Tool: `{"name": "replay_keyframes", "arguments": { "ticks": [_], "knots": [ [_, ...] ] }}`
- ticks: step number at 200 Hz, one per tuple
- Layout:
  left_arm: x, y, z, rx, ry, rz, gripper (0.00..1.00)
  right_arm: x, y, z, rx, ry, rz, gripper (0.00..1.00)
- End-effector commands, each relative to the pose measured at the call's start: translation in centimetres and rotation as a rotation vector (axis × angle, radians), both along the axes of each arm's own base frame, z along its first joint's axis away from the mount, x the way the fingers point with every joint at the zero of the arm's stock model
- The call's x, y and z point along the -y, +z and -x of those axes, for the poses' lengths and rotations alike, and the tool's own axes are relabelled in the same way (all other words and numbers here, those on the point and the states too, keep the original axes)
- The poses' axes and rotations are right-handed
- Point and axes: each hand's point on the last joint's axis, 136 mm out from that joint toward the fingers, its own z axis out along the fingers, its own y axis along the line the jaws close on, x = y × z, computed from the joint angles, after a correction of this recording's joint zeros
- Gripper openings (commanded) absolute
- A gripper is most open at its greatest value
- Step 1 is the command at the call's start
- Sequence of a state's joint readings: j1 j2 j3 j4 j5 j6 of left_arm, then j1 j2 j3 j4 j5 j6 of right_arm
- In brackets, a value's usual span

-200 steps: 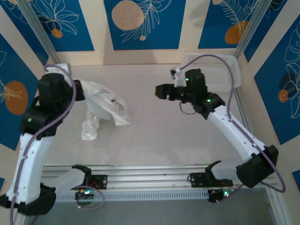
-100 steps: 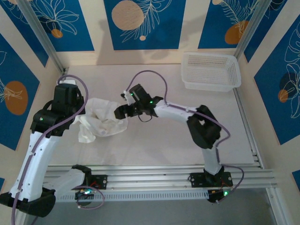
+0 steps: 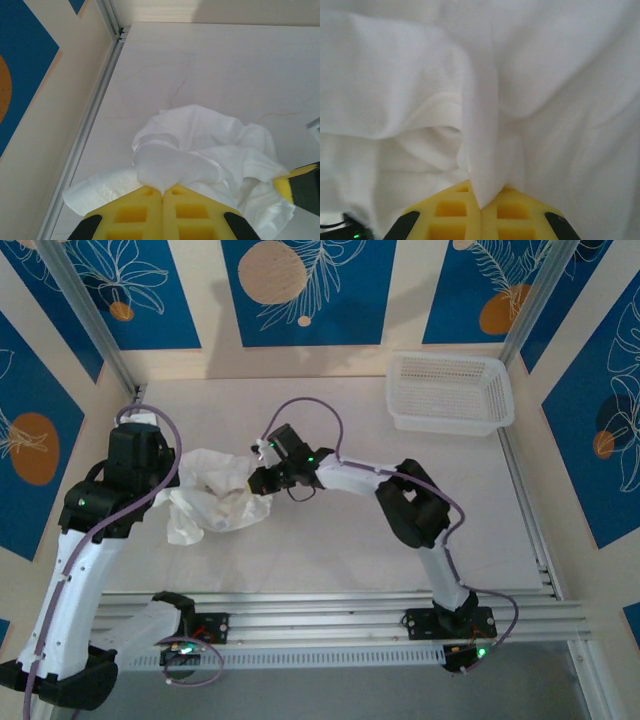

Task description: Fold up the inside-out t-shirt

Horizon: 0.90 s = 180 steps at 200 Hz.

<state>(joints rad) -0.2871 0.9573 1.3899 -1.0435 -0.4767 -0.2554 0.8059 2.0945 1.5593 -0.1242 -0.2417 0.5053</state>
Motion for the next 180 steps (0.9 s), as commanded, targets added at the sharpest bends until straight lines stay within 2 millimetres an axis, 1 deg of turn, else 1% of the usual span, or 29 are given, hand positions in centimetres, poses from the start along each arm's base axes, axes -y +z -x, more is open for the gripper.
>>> {"name": "replay_keyframes", "arguments": {
  "ticks": [1,16,28,37,49,61,73,91,102,110,111,120,126,132,139,147,155,161,162,163,170,174,175,178,179,180],
  "knots": [
    [0.6,4.0,0.6,0.109,-0.039,0.079,0.00,2.6,10.1,-1.0,0.123,-0.033,-0.180,0.00],
    [2.0,6.4,1.1,0.172,-0.117,0.141,0.00,4.9,13.7,-1.0,0.170,-0.054,-0.223,0.00],
    [3.8,8.6,1.4,0.230,-0.216,0.209,0.00,6.7,16.7,-0.7,0.223,-0.064,-0.243,0.00],
    [5.6,10.4,1.7,0.272,-0.311,0.276,0.00,8.1,19.1,-0.2,0.281,-0.074,-0.255,0.00],
    [8.5,13.0,2.2,0.327,-0.463,0.378,0.00,10.1,22.6,0.9,0.377,-0.084,-0.273,0.00],
    [11.4,15.4,2.8,0.367,-0.616,0.495,0.00,12.1,26.2,2.5,0.492,-0.095,-0.292,0.00],
    [13.5,17.6,3.2,0.389,-0.721,0.600,0.00,14.0,29.5,4.3,0.617,-0.106,-0.308,0.00],
    [14.9,20.6,3.7,0.420,-0.799,0.697,0.00,16.9,34.6,7.2,0.823,-0.149,-0.318,0.00],
    [15.4,22.7,4.2,0.462,-0.844,0.742,0.00,18.5,37.6,9.1,0.927,-0.174,-0.338,0.00],
    [15.7,24.2,4.7,0.503,-0.875,0.768,0.00,19.3,39.2,10.3,0.976,-0.176,-0.356,0.00],
    [15.7,24.4,4.7,0.508,-0.878,0.770,0.00,19.5,39.7,10.6,0.990,-0.177,-0.362,0.00],
    [15.6,25.7,5.0,0.550,-0.886,0.774,0.00,20.2,41.3,11.8,1.030,-0.177,-0.382,0.00],
    [15.2,26.2,4.9,0.569,-0.867,0.765,0.00,20.5,42.0,12.1,1.040,-0.183,-0.388,0.00],
    [14.7,26.3,4.4,0.575,-0.827,0.748,0.00,20.8,42.4,11.9,1.039,-0.200,-0.383,0.00],
    [14.0,26.1,3.7,0.577,-0.767,0.719,0.00,21.0,42.7,11.3,1.031,-0.232,-0.368,0.00],
    [13.2,25.4,2.6,0.563,-0.699,0.675,0.00,21.1,42.4,10.1,1.011,-0.261,-0.333,0.00],
    [12.1,23.9,1.0,0.528,-0.606,0.620,0.00,21.0,41.6,8.5,0.977,-0.288,-0.288,0.00],
    [11.0,22.4,-0.3,0.492,-0.521,0.573,0.00,20.9,40.6,6.9,0.930,-0.309,-0.247,0.00],
    [10.9,22.1,-0.6,0.485,-0.508,0.565,0.00,20.9,40.6,6.9,0.930,-0.309,-0.247,0.00],
    [10.7,21.9,-0.8,0.481,-0.495,0.558,0.00,20.8,40.2,6.3,0.911,-0.318,-0.234,0.00],
    [9.5,19.7,-2.5,0.429,-0.406,0.490,0.00,20.8,38.4,4.2,0.830,-0.341,-0.178,0.00],
    [8.9,18.3,-3.5,0.395,-0.360,0.451,0.00,20.8,37.6,3.4,0.794,-0.351,-0.158,0.00],
    [8.8,18.0,-3.7,0.387,-0.350,0.442,0.00,20.8,37.1,2.7,0.770,-0.358,-0.146,0.00],
    [8.3,16.8,-4.5,0.359,-0.315,0.413,0.00,20.8,36.5,2.2,0.748,-0.363,-0.134,0.00],
    [8.2,16.5,-4.7,0.351,-0.305,0.405,0.00,20.8,35.7,1.5,0.723,-0.368,-0.120,0.00],
    [8.0,16.1,-4.9,0.342,-0.296,0.395,0.00,20.8,35.4,1.2,0.711,-0.369,-0.115,0.00]
  ]
}}
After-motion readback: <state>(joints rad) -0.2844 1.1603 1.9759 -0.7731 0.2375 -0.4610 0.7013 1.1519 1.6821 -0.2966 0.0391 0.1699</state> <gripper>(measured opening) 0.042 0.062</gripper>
